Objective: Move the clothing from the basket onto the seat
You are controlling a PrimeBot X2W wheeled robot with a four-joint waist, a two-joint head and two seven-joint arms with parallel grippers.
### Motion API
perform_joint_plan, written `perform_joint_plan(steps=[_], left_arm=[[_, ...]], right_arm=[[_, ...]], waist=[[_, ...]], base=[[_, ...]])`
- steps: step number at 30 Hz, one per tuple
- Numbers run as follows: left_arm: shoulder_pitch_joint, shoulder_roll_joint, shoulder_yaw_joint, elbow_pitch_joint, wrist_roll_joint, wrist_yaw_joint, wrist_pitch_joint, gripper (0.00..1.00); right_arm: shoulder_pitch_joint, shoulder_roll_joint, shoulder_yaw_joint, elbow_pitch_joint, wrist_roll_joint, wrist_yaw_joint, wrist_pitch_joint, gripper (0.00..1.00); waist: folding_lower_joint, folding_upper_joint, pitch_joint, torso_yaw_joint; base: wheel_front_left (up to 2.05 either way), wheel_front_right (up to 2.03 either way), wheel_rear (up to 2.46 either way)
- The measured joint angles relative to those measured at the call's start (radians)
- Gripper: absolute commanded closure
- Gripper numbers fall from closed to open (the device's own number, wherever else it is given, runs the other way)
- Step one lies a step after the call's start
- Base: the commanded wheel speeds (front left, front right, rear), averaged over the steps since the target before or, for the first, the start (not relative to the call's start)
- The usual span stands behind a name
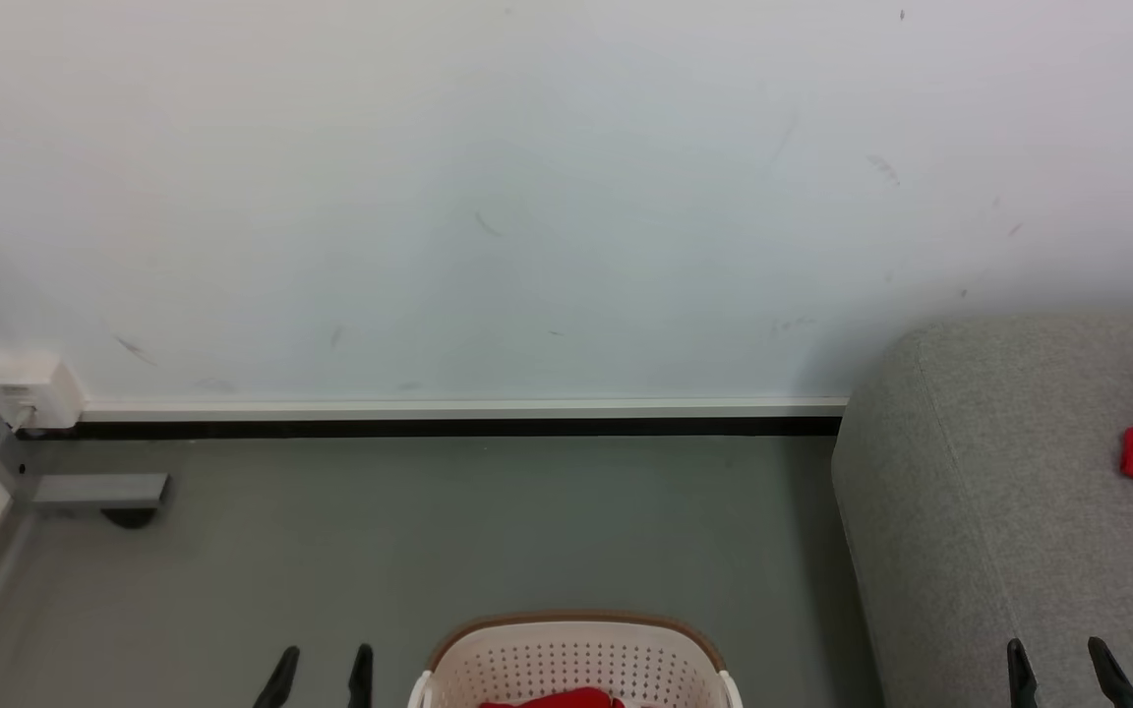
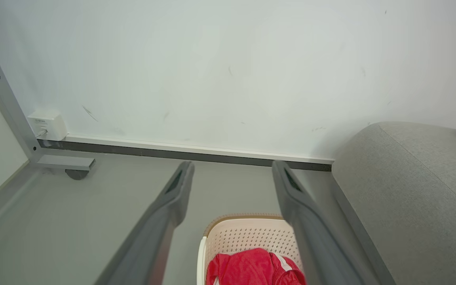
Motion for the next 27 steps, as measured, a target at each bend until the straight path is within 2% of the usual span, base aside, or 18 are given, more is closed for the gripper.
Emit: perform_joint_plan(steps=[12, 27], left_arm=[[0.004, -0.043, 0.049, 0.021, 0.053, -0.060, 0.000, 0.00], [0.003, -0.077, 0.088, 0.043, 0.097, -0.105, 0.000, 0.00]], right_arm=[[0.001, 0.003, 0.006, 0.002, 0.000, 0.000, 0.000, 0.00], [0.000, 0.004, 0.011, 0.008, 0.007, 0.000, 0.000, 0.00]], waist=[[0.0000, 0.0000, 0.000, -0.002], [0.0000, 0.0000, 0.001, -0.005]], base=[[0.00, 0.00, 0.00], [0.00, 0.00, 0.00]])
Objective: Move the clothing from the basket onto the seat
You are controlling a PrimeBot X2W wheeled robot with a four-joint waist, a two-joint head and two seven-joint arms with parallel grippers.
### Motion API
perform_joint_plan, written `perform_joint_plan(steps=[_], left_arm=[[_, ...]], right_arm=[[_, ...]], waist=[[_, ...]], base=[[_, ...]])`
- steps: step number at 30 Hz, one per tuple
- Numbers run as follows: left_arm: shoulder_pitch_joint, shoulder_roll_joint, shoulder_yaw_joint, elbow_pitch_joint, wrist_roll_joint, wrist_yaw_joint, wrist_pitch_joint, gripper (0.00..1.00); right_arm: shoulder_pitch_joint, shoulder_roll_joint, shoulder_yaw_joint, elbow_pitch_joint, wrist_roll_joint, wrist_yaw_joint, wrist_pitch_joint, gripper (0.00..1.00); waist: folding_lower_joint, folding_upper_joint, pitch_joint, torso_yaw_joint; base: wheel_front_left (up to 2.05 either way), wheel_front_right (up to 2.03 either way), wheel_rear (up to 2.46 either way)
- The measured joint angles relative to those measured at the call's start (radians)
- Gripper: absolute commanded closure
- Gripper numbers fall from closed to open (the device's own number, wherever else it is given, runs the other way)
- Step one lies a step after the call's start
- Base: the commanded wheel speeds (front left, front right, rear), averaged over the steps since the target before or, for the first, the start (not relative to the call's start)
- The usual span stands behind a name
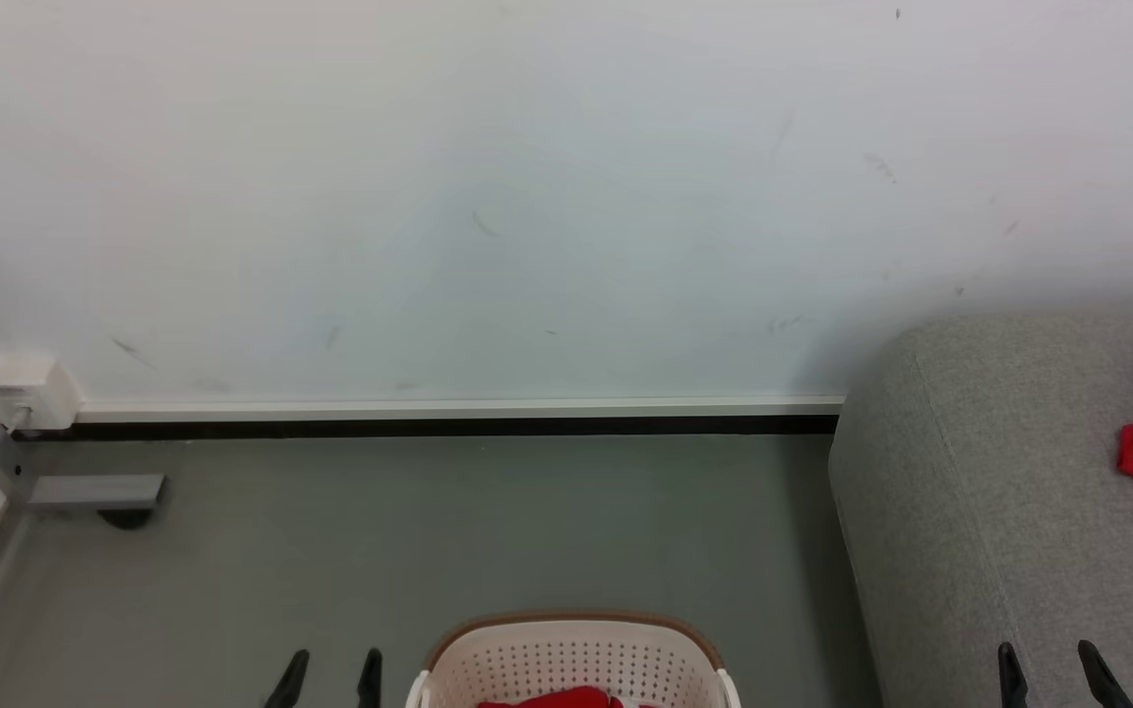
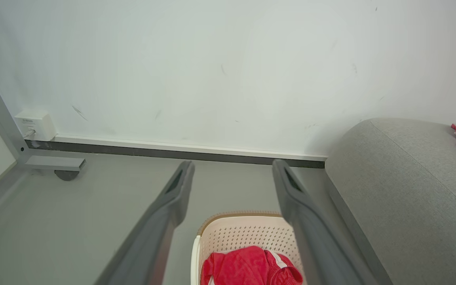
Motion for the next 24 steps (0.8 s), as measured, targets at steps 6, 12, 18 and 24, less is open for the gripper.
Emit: perform_joint_plan(steps=[6, 12, 18, 24], left_arm=[[-0.002, -0.011, 0.009, 0.007, 0.009, -0.014, 0.000, 0.00], [-0.006, -0.018, 0.021, 0.013, 0.018, -0.027, 0.000, 0.00], [-0.007, -0.024, 0.030, 0.015, 0.027, -0.035, 0.000, 0.00], [-0.007, -0.029, 0.036, 0.016, 0.036, -0.041, 0.000, 0.00]], right_arm=[[-0.002, 0.000, 0.002, 0.001, 0.000, 0.000, 0.000, 0.00], [-0.002, 0.000, 0.001, 0.001, 0.000, 0.000, 0.000, 0.00], [-0.003, 0.001, 0.001, 0.001, 0.000, 0.000, 0.000, 0.00], [-0.003, 0.001, 0.001, 0.001, 0.000, 0.000, 0.000, 0.00]], waist=[[0.0000, 0.0000, 0.004, -0.002], [0.0000, 0.0000, 0.006, -0.003], [0.0000, 0.0000, 0.006, -0.007], [0.0001, 0.0000, 0.009, -0.009]], base=[[0.00, 0.00, 0.00], [0.00, 0.00, 0.00], [0.00, 0.00, 0.00], [0.00, 0.00, 0.00]])
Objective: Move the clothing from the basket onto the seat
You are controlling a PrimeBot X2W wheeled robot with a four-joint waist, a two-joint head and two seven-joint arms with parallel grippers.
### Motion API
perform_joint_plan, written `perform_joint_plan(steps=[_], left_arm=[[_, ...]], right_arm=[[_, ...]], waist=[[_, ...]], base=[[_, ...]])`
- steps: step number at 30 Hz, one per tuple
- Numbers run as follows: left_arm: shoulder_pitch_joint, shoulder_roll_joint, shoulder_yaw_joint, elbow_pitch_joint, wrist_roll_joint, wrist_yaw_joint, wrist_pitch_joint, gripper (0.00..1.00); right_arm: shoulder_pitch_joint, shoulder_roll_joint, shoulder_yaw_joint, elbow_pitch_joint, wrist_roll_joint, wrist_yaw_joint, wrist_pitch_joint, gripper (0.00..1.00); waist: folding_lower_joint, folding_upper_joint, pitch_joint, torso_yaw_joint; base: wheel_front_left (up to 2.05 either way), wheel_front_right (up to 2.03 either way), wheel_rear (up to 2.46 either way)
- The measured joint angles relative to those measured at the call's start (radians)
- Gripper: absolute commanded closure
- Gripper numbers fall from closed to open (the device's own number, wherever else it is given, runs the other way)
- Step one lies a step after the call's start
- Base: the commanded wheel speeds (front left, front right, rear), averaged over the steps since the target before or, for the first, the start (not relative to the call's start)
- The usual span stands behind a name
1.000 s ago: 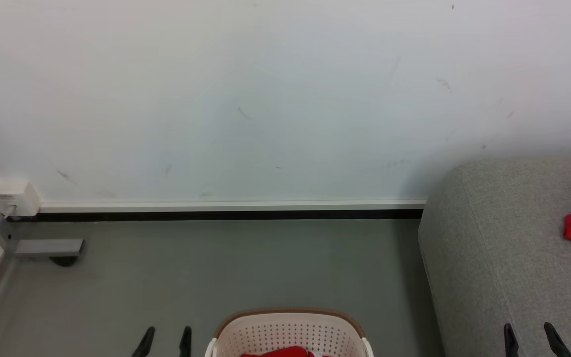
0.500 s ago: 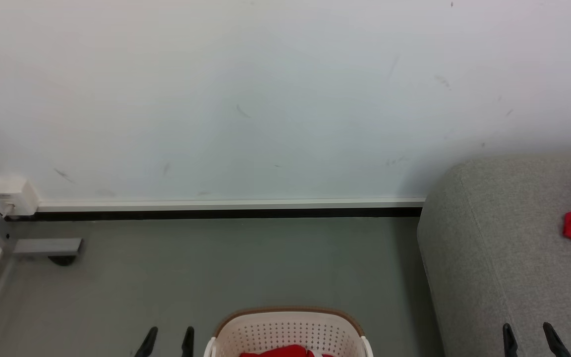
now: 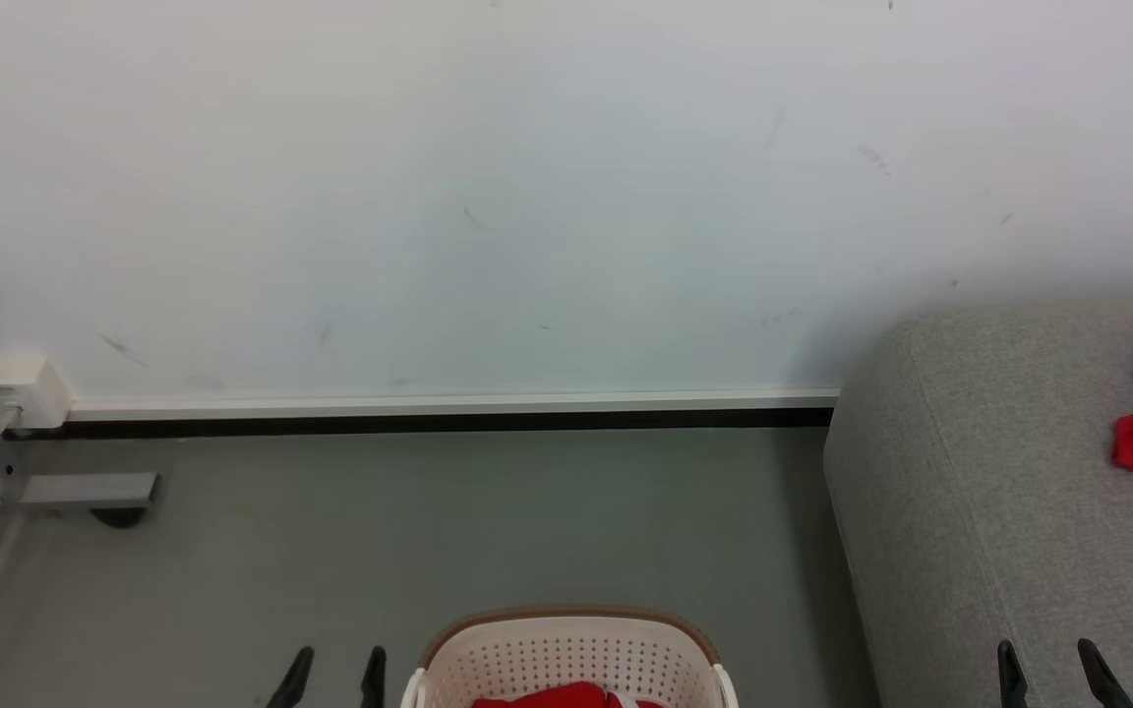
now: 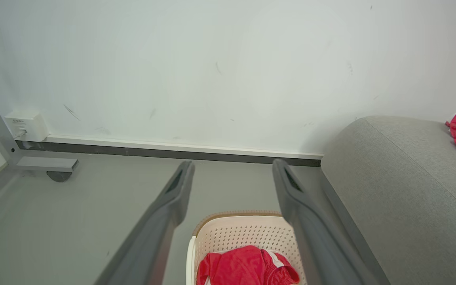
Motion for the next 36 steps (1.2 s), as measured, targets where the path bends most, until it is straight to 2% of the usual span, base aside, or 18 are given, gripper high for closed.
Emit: perform_joint_plan(steps=[15, 20, 27, 36], left_arm=[[-0.012, -0.015, 0.007, 0.000, 0.022, -0.011, 0.000, 0.00], [-0.040, -0.025, -0.021, -0.001, 0.030, -0.017, 0.000, 0.00], [-0.137, -0.037, -0.065, 0.009, 0.037, -0.026, 0.000, 0.00], [-0.346, -0.047, -0.162, 0.109, 0.056, -0.033, 0.026, 0.00]], right_arm=[[-0.003, 0.000, 0.000, -0.012, 0.000, 0.000, 0.000, 0.00], [-0.008, 0.000, -0.003, -0.034, -0.002, 0.000, 0.000, 0.00], [-0.066, -0.004, -0.007, -0.073, -0.009, 0.000, -0.002, 0.00], [-0.177, -0.019, 0.012, -0.119, -0.008, 0.000, -0.002, 0.00]], waist=[[0.0000, 0.0000, 0.018, 0.003], [0.0000, 0.0000, 0.051, 0.008], [0.0001, 0.0000, 0.140, 0.009], [0.0003, 0.0000, 0.308, -0.002]], base=[[0.00, 0.00, 0.00], [0.00, 0.00, 0.00], [0.00, 0.00, 0.00], [0.00, 0.00, 0.00]])
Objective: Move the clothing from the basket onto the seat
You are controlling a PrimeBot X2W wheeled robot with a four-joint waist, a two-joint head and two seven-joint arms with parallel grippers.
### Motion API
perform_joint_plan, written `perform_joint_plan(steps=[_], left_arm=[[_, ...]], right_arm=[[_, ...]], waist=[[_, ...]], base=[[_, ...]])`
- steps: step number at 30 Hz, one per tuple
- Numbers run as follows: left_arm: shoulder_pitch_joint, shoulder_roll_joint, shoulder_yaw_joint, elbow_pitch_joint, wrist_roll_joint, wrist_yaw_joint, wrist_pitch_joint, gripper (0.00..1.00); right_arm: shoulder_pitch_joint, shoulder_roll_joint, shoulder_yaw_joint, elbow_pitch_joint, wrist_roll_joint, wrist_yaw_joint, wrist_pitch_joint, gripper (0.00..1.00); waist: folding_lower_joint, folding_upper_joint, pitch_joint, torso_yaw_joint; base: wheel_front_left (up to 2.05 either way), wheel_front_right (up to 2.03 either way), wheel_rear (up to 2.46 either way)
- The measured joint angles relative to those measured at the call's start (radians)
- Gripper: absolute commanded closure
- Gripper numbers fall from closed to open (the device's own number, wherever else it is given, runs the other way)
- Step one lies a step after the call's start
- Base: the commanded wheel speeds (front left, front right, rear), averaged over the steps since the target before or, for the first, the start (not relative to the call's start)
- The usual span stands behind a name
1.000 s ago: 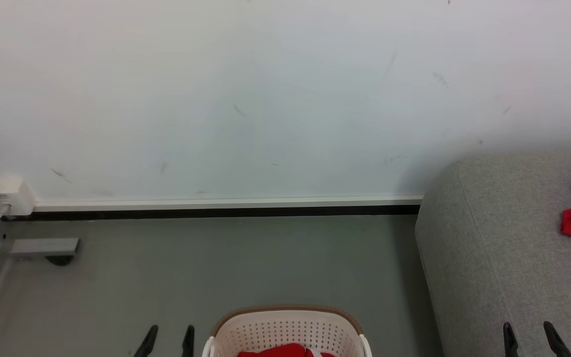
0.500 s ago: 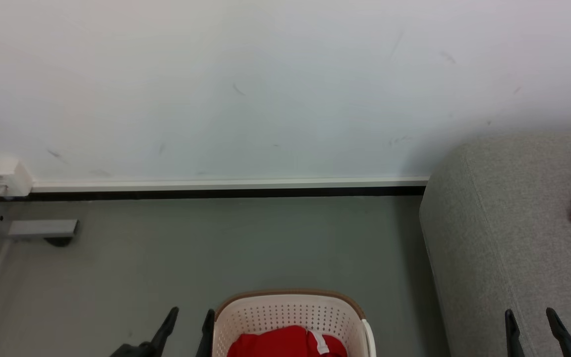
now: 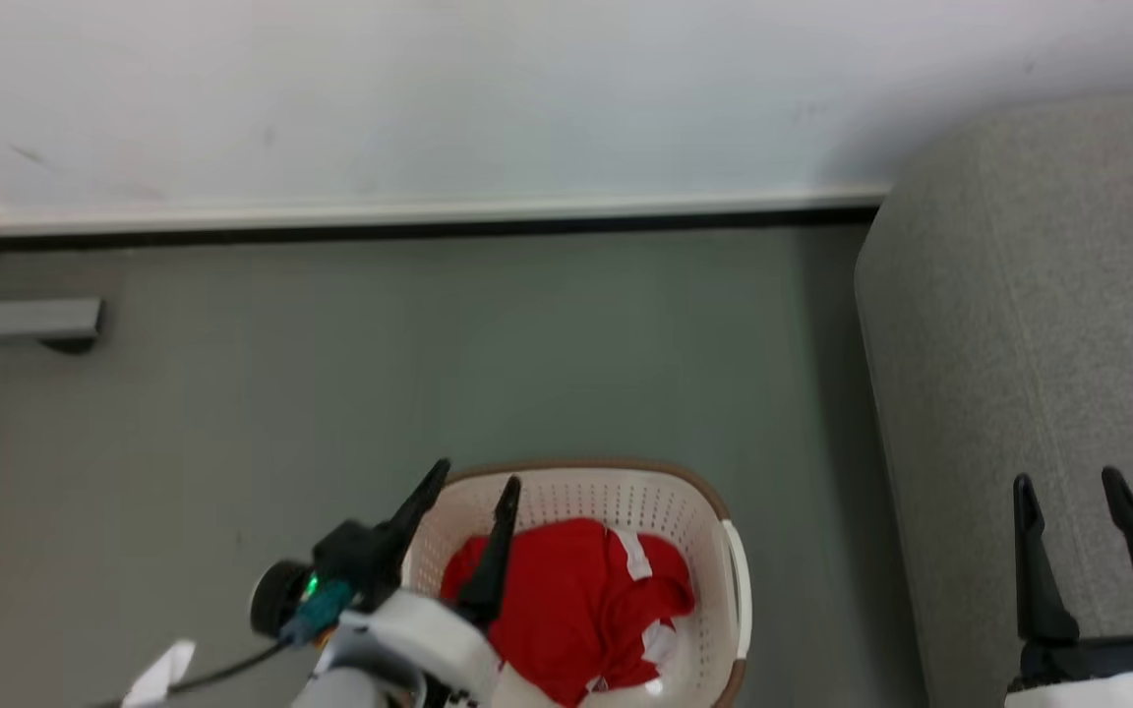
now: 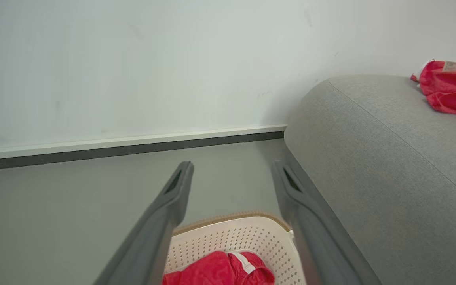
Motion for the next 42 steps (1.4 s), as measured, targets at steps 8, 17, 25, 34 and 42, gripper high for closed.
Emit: perform_joint_plan(steps=[8, 17, 25, 34, 42], left_arm=[[-0.170, -0.003, -0.124, 0.112, 0.000, 0.015, 0.100, 0.00], [-0.360, -0.005, -0.243, 0.331, -0.077, 0.080, 0.177, 0.00], [-0.458, -0.005, -0.288, 0.537, -0.136, 0.103, 0.186, 0.00], [-0.574, -0.005, -0.282, 0.718, -0.156, 0.123, 0.157, 0.00], [-0.677, 0.009, -0.272, 0.818, -0.162, 0.135, 0.156, 0.00]], right_arm=[[-0.095, -0.021, 0.001, -0.045, 0.004, 0.000, 0.000, 0.00], [-0.199, -0.030, 0.013, -0.085, 0.010, 0.000, 0.000, 0.00], [-0.271, -0.033, 0.042, -0.113, 0.012, 0.000, 0.000, 0.00], [-0.325, -0.026, 0.091, -0.172, 0.011, 0.000, 0.000, 0.00], [-0.355, -0.019, 0.134, -0.285, 0.012, 0.000, 0.000, 0.00]], waist=[[0.0001, 0.0000, 0.138, -0.023], [0.0000, 0.0000, 0.309, -0.074], [-0.0001, 0.0000, 0.423, -0.137], [-0.0002, 0.0000, 0.528, -0.196], [-0.0002, 0.0000, 0.628, -0.222]], base=[[0.00, 0.00, 0.00], [0.00, 0.00, 0.00], [0.00, 0.00, 0.00], [0.00, 0.00, 0.00], [0.00, 0.00, 0.00]])
